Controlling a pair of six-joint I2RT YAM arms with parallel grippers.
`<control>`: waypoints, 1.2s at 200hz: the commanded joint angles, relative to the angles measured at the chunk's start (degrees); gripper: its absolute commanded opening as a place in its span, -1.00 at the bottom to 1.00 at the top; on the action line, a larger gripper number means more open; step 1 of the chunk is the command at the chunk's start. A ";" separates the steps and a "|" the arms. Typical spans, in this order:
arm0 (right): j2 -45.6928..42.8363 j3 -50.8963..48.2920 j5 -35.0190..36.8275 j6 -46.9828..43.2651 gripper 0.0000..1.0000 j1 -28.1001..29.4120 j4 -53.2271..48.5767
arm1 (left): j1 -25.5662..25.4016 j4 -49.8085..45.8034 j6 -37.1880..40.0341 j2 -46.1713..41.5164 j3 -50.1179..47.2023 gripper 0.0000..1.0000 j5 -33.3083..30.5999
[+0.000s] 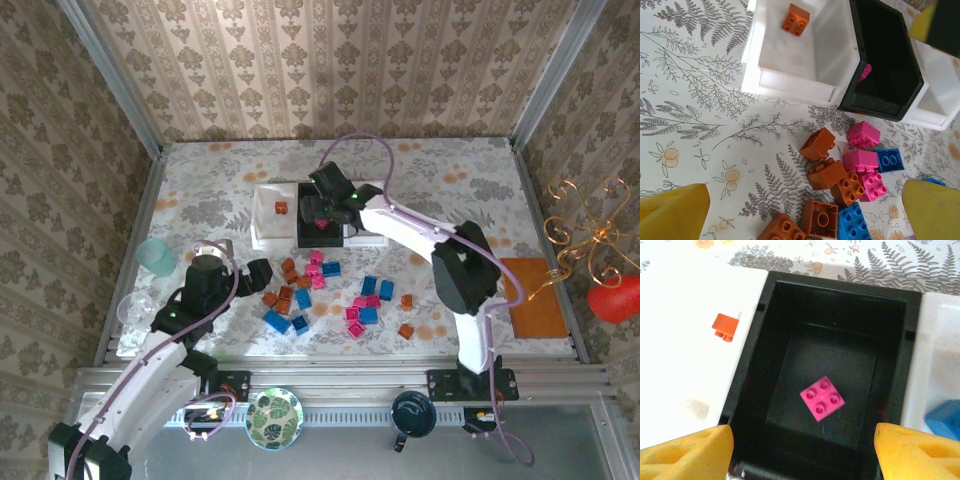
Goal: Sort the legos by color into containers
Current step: Place the lego in the container, then pick up the lego from the center of the table.
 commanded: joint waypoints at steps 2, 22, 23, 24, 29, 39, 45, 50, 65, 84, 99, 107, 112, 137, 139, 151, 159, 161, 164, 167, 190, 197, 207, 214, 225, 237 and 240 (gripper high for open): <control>-10.68 -6.77 0.17 -1.26 0.55 2.13 1.60 | -0.32 0.35 -1.24 0.30 -0.24 0.99 1.29; -18.21 -15.37 0.24 -0.93 0.57 3.81 1.43 | -2.21 0.72 -1.06 0.73 -0.28 1.00 1.77; -18.40 -15.83 0.24 -0.89 0.57 3.87 1.33 | -2.23 0.73 -1.06 0.72 -0.28 1.00 1.78; -18.90 -16.06 0.24 -0.83 0.57 3.99 1.28 | -2.24 0.74 -1.06 0.76 -0.33 1.00 1.78; -20.86 -18.45 0.29 -0.31 0.57 4.36 1.10 | -2.44 0.82 -0.98 0.87 -0.38 1.00 1.78; -24.48 -23.24 0.61 0.93 0.58 4.93 0.92 | -2.61 1.08 -0.91 1.06 -0.54 1.00 1.82; -26.76 -26.13 1.02 1.80 0.58 5.26 0.87 | -2.73 1.25 -0.89 1.23 -0.58 1.00 1.87; -28.53 -28.34 1.31 2.82 0.58 5.34 0.77 | -2.81 1.36 -0.89 1.32 -0.69 1.00 1.87; -34.10 -35.12 2.30 6.08 0.59 5.38 0.57 | -2.86 1.94 -0.80 1.80 -0.94 1.00 2.11; -39.29 -41.25 4.20 10.60 0.61 5.36 -1.15 | -2.87 2.60 -0.89 2.50 -1.16 1.00 2.13; -40.72 -44.32 6.60 14.42 0.61 4.63 -3.47 | -2.94 3.15 -0.79 3.12 -1.27 1.00 2.31; -40.83 -45.90 6.34 15.64 0.58 3.41 -3.72 | -2.96 3.58 -0.87 3.38 -1.42 1.00 2.38; -40.73 -46.78 5.67 16.38 0.56 2.33 -3.54 | -2.96 3.85 -0.85 3.58 -1.59 1.00 2.40; -39.34 -49.99 1.71 18.22 0.47 -2.32 -0.11 | -2.96 4.55 -1.18 3.91 -2.04 1.00 2.73; -39.21 -50.09 1.56 18.18 0.47 -2.45 0.26 | -2.96 4.53 -1.18 3.95 -2.04 1.00 2.74; -37.92 -50.01 0.62 16.99 0.45 -2.66 1.46 | -2.96 4.35 -1.32 3.80 -2.22 0.99 2.75; -36.68 -49.25 0.47 16.65 0.44 -2.83 0.89 | -2.96 4.20 -1.32 3.65 -2.38 1.00 2.75; -36.30 -49.09 0.43 16.58 0.44 -2.90 0.64 | -2.96 4.18 -1.37 3.62 -2.46 1.00 2.75; -35.74 -48.89 0.11 16.41 0.44 -3.02 0.47 | -2.96 4.17 -1.41 3.56 -2.54 1.00 2.75; -35.29 -48.74 -0.05 16.30 0.44 -3.14 0.25 | -2.96 4.13 -1.41 3.41 -2.64 1.00 2.75; -33.28 -49.12 -1.46 16.22 0.41 -3.54 0.06 | -2.96 3.92 -1.46 2.93 -3.17 1.00 2.57; -31.85 -49.60 -1.83 16.41 0.39 -3.54 0.40 | -2.96 3.91 -1.57 2.83 -3.35 1.00 2.50; -31.20 -50.39 -2.42 16.64 0.37 -3.54 1.08 | -2.96 4.00 -1.63 2.82 -3.53 1.00 2.41; -30.92 -50.84 -2.81 16.78 0.35 -3.54 1.68 | -2.96 4.16 -1.66 2.82 -3.65 1.00 2.40; -30.41 -51.40 -3.07 16.99 0.30 -3.54 2.48 | -2.96 4.43 -1.68 2.91 -3.71 1.00 2.40; -29.88 -51.70 -3.14 17.17 0.24 -3.61 2.86 | -3.00 4.60 -1.60 3.08 -3.71 0.99 2.40; -29.77 -51.74 -3.22 17.17 0.23 -3.62 2.96 | -2.96 4.61 -1.57 3.08 -3.64 0.99 2.40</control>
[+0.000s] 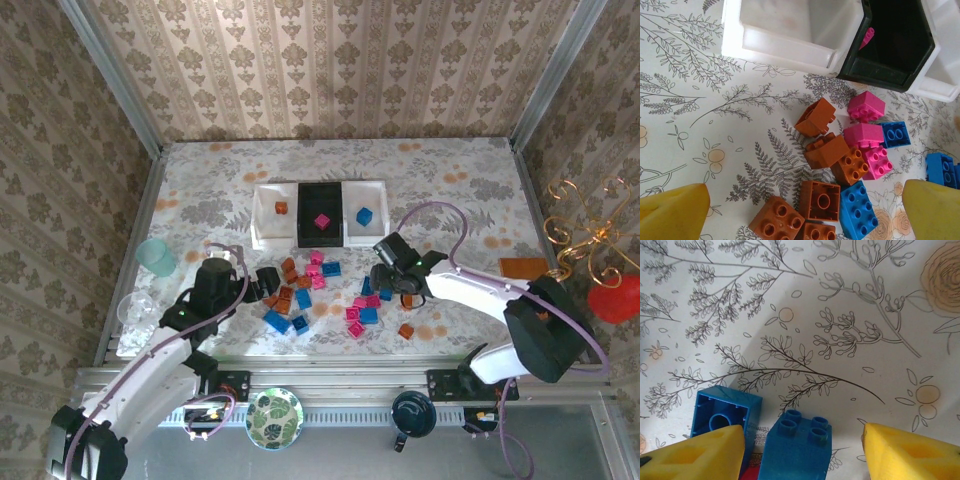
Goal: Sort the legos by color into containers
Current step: Pick up the lego from the center of the table.
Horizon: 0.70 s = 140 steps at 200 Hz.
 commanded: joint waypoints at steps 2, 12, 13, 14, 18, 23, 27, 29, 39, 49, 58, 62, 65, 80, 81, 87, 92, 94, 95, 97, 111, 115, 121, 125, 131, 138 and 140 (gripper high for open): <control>1.23 -1.47 -1.42 1.45 0.23 -0.42 1.41 | -0.40 1.31 -1.17 -0.48 -0.46 1.00 0.28; 1.64 -1.66 -1.69 1.45 0.23 -0.42 1.77 | -0.40 1.40 -1.13 -0.35 -0.41 1.00 0.28; 1.71 -1.68 -1.69 1.45 0.23 -0.42 1.78 | -0.39 1.38 -1.12 -0.32 -0.43 1.00 0.23; 1.75 -1.69 -1.74 1.45 0.23 -0.42 1.83 | -0.38 1.37 -1.11 -0.31 -0.44 1.00 0.21; 1.93 -1.70 -1.91 1.45 0.23 -0.42 1.87 | -0.38 1.36 -1.13 -0.30 -0.45 1.00 0.19; 2.20 -1.70 -2.15 1.45 0.22 -0.42 1.71 | -0.38 1.45 -1.11 -0.25 -0.46 1.00 0.19; 2.33 -1.62 -2.26 1.45 0.22 -0.42 1.65 | -0.38 1.52 -1.11 -0.22 -0.46 1.00 0.19; 2.32 -1.62 -2.30 1.45 0.21 -0.42 1.62 | -0.38 1.57 -1.11 -0.17 -0.43 1.00 0.19; 2.27 -1.70 -2.40 1.37 0.17 -0.42 1.40 | -0.38 1.80 -1.06 0.04 -0.32 0.99 0.36; 2.02 -1.87 -1.95 1.36 0.13 -0.42 1.02 | -0.38 1.88 -1.02 0.26 -0.12 0.99 0.41; 1.62 -2.04 -1.60 1.28 0.08 -0.42 0.82 | -0.38 2.12 -1.01 0.55 0.06 1.00 0.50; 1.53 -2.08 -1.46 1.19 0.06 -0.48 0.80 | -0.38 2.29 -1.02 0.70 0.07 1.00 0.54; 1.37 -2.20 -1.44 1.15 0.04 -0.46 0.82 | -0.38 2.39 -1.02 0.74 0.14 1.00 0.61; 0.59 -2.66 -1.11 1.01 -0.10 -0.59 0.82 | -0.42 2.67 -0.83 1.26 0.33 1.00 0.85; 0.53 -2.66 -1.10 1.01 -0.11 -0.59 0.78 | -0.40 2.67 -0.84 1.27 0.33 1.00 0.87; 0.14 -2.84 -0.85 0.89 -0.18 -0.67 0.67 | -0.38 2.67 -0.77 1.43 0.42 1.00 0.89; -0.33 -2.99 -0.72 0.77 -0.22 -0.68 0.73 | -0.38 2.67 -0.76 1.43 0.41 1.00 0.98; -0.61 -3.08 -0.60 0.69 -0.24 -0.72 0.66 | -0.42 2.67 -0.76 1.45 0.42 1.00 1.09; -0.69 -3.09 -0.53 0.68 -0.25 -0.75 0.65 | -0.40 2.67 -0.76 1.45 0.42 1.00 1.08; -0.97 -3.17 -0.44 0.60 -0.27 -0.76 0.65 | -0.38 2.74 -0.71 1.45 0.42 0.99 1.07; -3.84 -3.40 -0.03 -0.22 -0.36 -1.02 0.33 | -0.38 2.59 -0.67 1.20 0.34 1.00 1.33; -4.74 -3.33 -0.03 -0.67 -0.38 -1.03 0.23 | -0.42 2.52 -0.67 1.04 0.34 1.00 1.40; -6.31 -3.02 -0.03 -1.59 -0.40 -1.10 -0.12 | -0.42 2.37 -0.59 0.80 0.38 1.00 1.50; -7.36 -2.59 -0.05 -2.19 -0.42 -1.12 -0.51 | -0.43 2.23 -0.50 0.63 0.47 1.00 1.51; -8.98 -1.70 -0.27 -3.15 -0.43 -1.04 -1.03 | -0.38 1.82 -0.32 0.33 0.58 1.00 1.51; -10.68 -0.34 -0.69 -4.79 -0.45 -0.99 -1.35 | -0.38 1.18 -0.04 -0.13 0.88 1.00 1.46; -11.04 0.09 -0.83 -5.27 -0.45 -1.02 -1.44 | -0.38 1.01 0.02 -0.26 0.98 1.00 1.43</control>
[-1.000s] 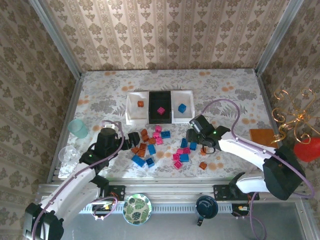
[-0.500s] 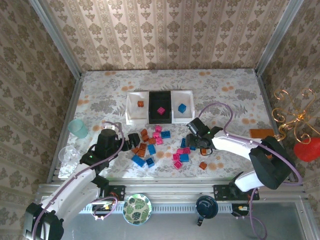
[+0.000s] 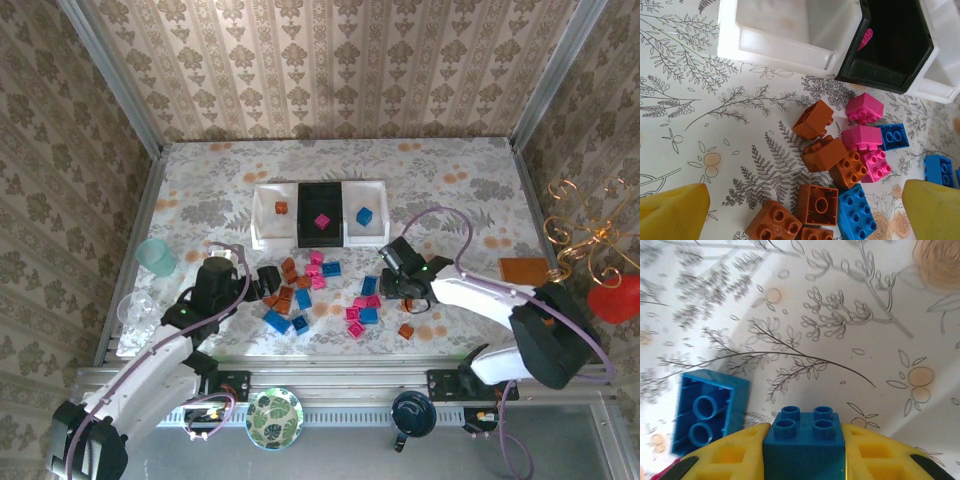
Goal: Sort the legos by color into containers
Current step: Pick up the lego from the center of the table, then place the lego in the container.
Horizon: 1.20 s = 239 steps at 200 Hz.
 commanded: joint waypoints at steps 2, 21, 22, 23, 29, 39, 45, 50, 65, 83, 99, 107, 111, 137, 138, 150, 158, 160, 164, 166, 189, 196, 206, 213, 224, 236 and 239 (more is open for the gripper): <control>-6.59 3.61 0.60 -5.00 -0.45 -0.26 -1.92 | -0.40 -0.81 0.16 -1.71 1.07 0.99 0.94; -5.57 10.22 1.11 -9.04 -0.47 -0.43 -2.99 | -0.43 -2.74 0.79 -2.94 1.97 1.00 0.26; -5.31 10.65 1.19 -9.14 -0.47 -0.48 -3.02 | -0.40 -2.82 0.80 -2.98 1.99 1.00 0.20; -5.05 11.08 1.28 -9.33 -0.47 -0.51 -3.08 | -0.39 -2.90 0.80 -3.05 2.09 1.00 0.18; -3.25 13.51 1.49 -10.11 -0.47 -0.89 -3.09 | -0.38 -3.34 0.89 -3.39 2.18 1.00 0.06; 0.42 17.14 1.34 -11.00 -0.47 -1.91 -2.08 | -0.40 -3.96 1.07 -3.71 2.50 1.00 0.06; 3.11 19.09 1.04 -11.31 -0.46 -2.74 -1.22 | -0.41 -4.46 1.16 -3.80 2.81 1.00 0.14; 5.82 20.67 0.76 -11.55 -0.46 -3.46 -0.43 | -0.38 -4.98 1.16 -3.80 3.09 1.00 0.15; 13.31 25.93 -0.54 -12.56 -0.46 -5.61 1.06 | -0.38 -6.59 1.42 -3.80 3.93 0.98 0.62; 21.72 32.73 -1.13 -13.49 -0.46 -7.04 0.61 | -0.54 -8.74 1.68 -4.27 4.51 0.97 1.03; 27.41 37.73 -0.93 -14.06 -0.45 -7.77 0.34 | -0.72 -10.39 1.95 -4.85 4.40 0.95 1.20; 29.83 40.19 -0.84 -14.12 -0.42 -8.12 -0.42 | -0.86 -11.18 1.95 -5.04 4.30 0.95 1.29; 30.76 41.36 -0.83 -14.17 -0.39 -8.32 -0.82 | -0.95 -11.46 1.87 -5.04 4.21 0.94 1.36; 33.83 46.74 -0.26 -14.92 0.32 -8.79 -3.12 | -1.77 -11.65 1.07 -4.88 3.41 0.93 1.47; 33.77 46.84 -0.24 -14.90 0.34 -8.79 -3.17 | -1.78 -11.67 1.07 -4.87 3.37 0.93 1.47; 32.29 46.78 -0.76 -15.24 0.42 -8.50 -3.10 | -2.10 -11.75 0.99 -4.51 3.32 0.93 1.38; 30.55 46.03 -1.15 -15.32 0.44 -8.15 -2.98 | -2.29 -11.54 0.98 -4.23 3.32 0.93 1.44; 30.15 45.83 -1.20 -15.25 0.44 -8.04 -2.90 | -2.31 -11.50 0.98 -4.14 3.32 0.93 1.46; 28.99 44.81 -1.19 -15.31 0.45 -7.75 -2.68 | -2.46 -11.35 1.06 -3.88 3.32 0.93 1.55; 28.33 44.36 -1.25 -15.29 0.45 -7.56 -2.52 | -2.55 -11.21 1.07 -3.78 3.39 0.93 1.62; 21.09 38.13 -0.96 -15.19 0.48 -4.67 -1.95 | -3.57 -10.20 1.39 -1.71 3.84 0.90 1.60; 18.76 35.65 -0.58 -15.21 0.48 -3.48 -1.61 | -4.06 -9.95 1.59 -0.96 4.22 0.86 1.98; 15.29 31.62 0.57 -14.97 0.49 -1.68 -1.02 | -5.10 -10.62 2.06 0.08 5.08 0.84 2.08; 13.00 28.85 0.96 -14.65 0.49 -0.69 -0.90 | -6.16 -11.64 2.52 0.76 5.65 0.81 1.96; 9.71 24.68 1.30 -13.80 0.49 0.35 -0.82 | -8.18 -13.70 2.83 1.59 6.37 0.80 1.07; 6.23 19.92 1.57 -12.47 0.49 1.48 -0.36 | -10.40 -15.09 2.67 2.28 6.16 0.79 0.49; 5.33 18.88 1.57 -12.16 0.49 1.68 -0.16 | -10.94 -15.54 2.53 2.40 6.07 0.78 0.23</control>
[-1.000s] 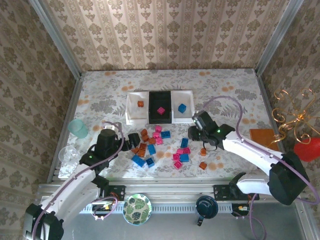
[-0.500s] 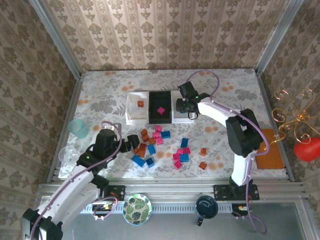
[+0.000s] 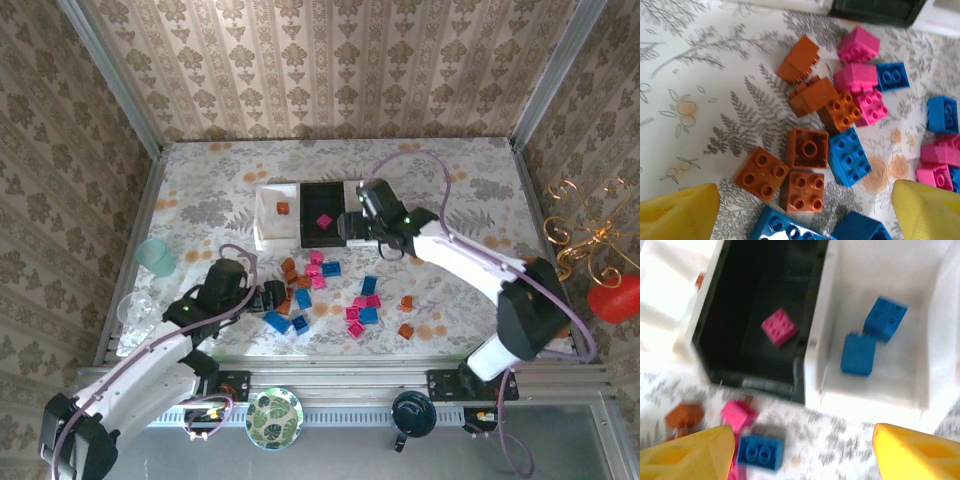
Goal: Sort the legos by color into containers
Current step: Place the lego in the container, then pick up the lego from the bottom-center of the table.
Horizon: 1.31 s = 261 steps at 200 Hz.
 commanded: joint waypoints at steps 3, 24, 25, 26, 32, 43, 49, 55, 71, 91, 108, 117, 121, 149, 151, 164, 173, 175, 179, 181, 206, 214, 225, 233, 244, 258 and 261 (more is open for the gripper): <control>-5.72 -8.44 1.89 1.97 0.49 1.47 -0.45 | -3.81 -4.34 1.16 0.91 1.88 0.76 -1.02; -10.95 -14.66 1.69 4.11 0.49 2.41 0.20 | -7.68 -5.24 0.08 1.81 1.44 0.72 -2.77; -11.15 -14.89 1.57 4.14 0.49 2.42 0.22 | -7.92 -5.24 -0.01 1.87 1.43 0.72 -2.88; -11.38 -15.13 1.47 4.15 0.49 2.52 0.28 | -8.17 -5.29 -0.09 1.90 1.48 0.72 -3.02; -12.40 -16.33 0.57 4.22 0.49 3.12 0.67 | -9.32 -5.25 -0.53 2.37 1.59 0.72 -3.75; -13.79 -18.00 -2.40 3.23 0.50 5.04 2.10 | -10.99 -5.52 -1.39 3.11 2.08 0.71 -5.03; -14.02 -18.35 -4.25 2.56 0.53 6.36 2.67 | -11.67 -6.15 -2.09 3.33 2.38 0.71 -6.17; -13.72 -18.32 -6.19 2.04 0.55 7.92 2.96 | -12.04 -6.61 -2.64 3.23 2.56 0.73 -7.25; -11.62 -17.27 -7.57 1.46 0.59 13.42 3.27 | -12.13 -7.45 -3.32 1.07 2.58 0.90 -9.51; -7.90 -15.69 -7.19 1.39 0.62 19.83 5.06 | -12.20 -10.15 -3.21 -3.54 3.46 0.97 -13.69; -2.00 -12.61 -6.59 0.74 0.63 24.16 5.53 | -12.19 -13.50 -3.52 -7.90 4.48 0.99 -18.22; 0.82 -10.83 -5.80 -0.03 0.64 26.20 5.44 | -12.19 -14.96 -3.60 -10.24 4.84 1.00 -20.26; 1.99 -10.08 -5.42 -0.40 0.64 27.00 5.44 | -12.15 -15.48 -3.60 -11.19 4.94 1.00 -20.91; 8.80 -5.56 -3.90 -1.72 0.65 30.61 5.36 | -12.10 -18.72 -3.67 -16.17 5.52 1.00 -23.74; 9.13 -5.36 -3.91 -1.72 0.65 30.75 5.46 | -12.11 -18.94 -3.73 -16.33 5.55 1.00 -23.80; 11.02 -4.19 -4.15 -1.70 0.65 31.38 5.63 | -12.11 -20.16 -3.91 -16.96 5.74 1.00 -24.07; 12.15 -3.64 -4.51 -1.89 0.64 31.66 5.74 | -12.07 -20.72 -4.04 -17.02 5.74 1.00 -24.04; 12.41 -3.50 -4.52 -1.90 0.63 31.76 5.71 | -12.10 -20.78 -4.07 -17.05 5.65 1.00 -23.99; 12.93 -3.12 -4.47 -1.97 0.63 31.87 5.69 | -12.11 -20.92 -4.18 -16.98 5.65 1.00 -23.96; 13.16 -2.97 -4.44 -1.98 0.63 31.94 5.59 | -12.04 -20.96 -4.19 -16.97 5.65 1.00 -23.98; 15.69 -1.61 -3.25 -1.99 0.47 32.06 4.13 | -12.11 -21.02 -4.33 -17.05 5.30 1.00 -23.82; 16.07 -1.62 -2.91 -1.90 0.39 32.06 4.10 | -12.11 -20.82 -4.20 -17.07 5.22 1.00 -23.91; 16.36 -1.69 -2.89 -1.90 0.27 32.00 4.03 | -12.11 -20.50 -4.13 -17.09 5.04 1.00 -23.78; 16.41 -1.76 -2.86 -1.90 0.21 32.01 4.11 | -12.05 -20.21 -4.00 -17.08 4.89 1.00 -23.74; 16.54 -2.06 -3.04 -2.07 0.12 31.97 4.22 | -12.10 -19.76 -3.96 -17.09 4.70 1.00 -23.65; 16.68 -2.25 -3.10 -2.15 -0.01 31.97 4.46 | -12.11 -19.30 -3.96 -17.12 4.38 1.00 -23.73; 16.63 -2.32 -3.05 -2.09 -0.04 31.97 4.52 | -12.09 -19.25 -4.02 -17.06 4.30 1.00 -23.73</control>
